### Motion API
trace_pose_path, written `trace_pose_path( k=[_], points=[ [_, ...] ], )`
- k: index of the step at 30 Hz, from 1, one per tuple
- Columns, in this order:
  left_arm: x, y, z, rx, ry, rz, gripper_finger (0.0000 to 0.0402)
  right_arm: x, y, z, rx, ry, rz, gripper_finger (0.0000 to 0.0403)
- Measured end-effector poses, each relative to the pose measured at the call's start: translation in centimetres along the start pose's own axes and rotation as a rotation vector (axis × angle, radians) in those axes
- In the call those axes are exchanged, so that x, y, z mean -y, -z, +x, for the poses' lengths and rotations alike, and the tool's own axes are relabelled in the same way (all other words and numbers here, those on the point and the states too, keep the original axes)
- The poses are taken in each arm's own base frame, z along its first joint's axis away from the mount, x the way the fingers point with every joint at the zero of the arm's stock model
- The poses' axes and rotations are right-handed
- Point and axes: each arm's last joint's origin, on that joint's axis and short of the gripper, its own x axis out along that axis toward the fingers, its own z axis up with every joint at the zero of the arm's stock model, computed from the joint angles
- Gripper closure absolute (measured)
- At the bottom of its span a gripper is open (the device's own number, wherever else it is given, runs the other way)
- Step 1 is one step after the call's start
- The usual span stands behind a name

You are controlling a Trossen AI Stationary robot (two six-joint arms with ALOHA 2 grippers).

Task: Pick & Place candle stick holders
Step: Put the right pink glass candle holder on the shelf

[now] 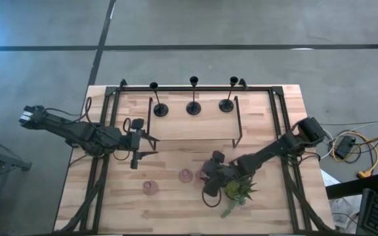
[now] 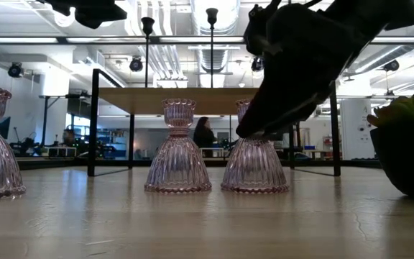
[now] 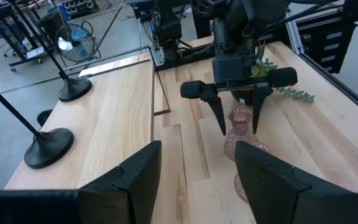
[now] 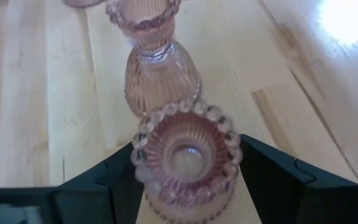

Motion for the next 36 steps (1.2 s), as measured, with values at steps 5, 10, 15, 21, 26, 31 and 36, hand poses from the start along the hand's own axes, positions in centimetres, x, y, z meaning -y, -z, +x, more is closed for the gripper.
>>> trace_pose_path(
  k=[5,10,15,21,26,31,36],
  points=[
    [0.0,0.0,0.0,-0.002,0.000,0.000,0.0193,0.3,-0.2,0.1,0.002,0.005,0.004,0.0160],
    [0.0,0.0,0.0,-0.003,0.001,-0.001,0.0193,0.2,-0.3,0.1,0.013,-0.003,0.002,0.0178],
    [0.0,0.1,0.0,-0.006,0.001,-0.002,0.0193,0.4,-0.2,0.2,0.012,0.002,-0.014,0.0212],
    [0.0,0.1,0.0,-0.007,0.001,-0.001,0.0193,0.6,-0.3,0.3,0.012,0.009,-0.021,0.0279],
    [0.0,0.1,0.0,-0.007,0.001,-0.001,0.0193,0.7,-0.4,0.4,0.009,0.008,-0.033,0.0279],
    [0.0,0.1,0.0,-0.007,0.001,-0.001,0.0193,0.8,-0.7,-0.5,-0.025,-0.003,-0.044,0.0279],
    [0.0,0.1,0.0,-0.008,0.001,-0.001,0.0193,1.2,-2.8,-4.1,-0.037,-0.005,-0.047,0.0279]
  ],
)
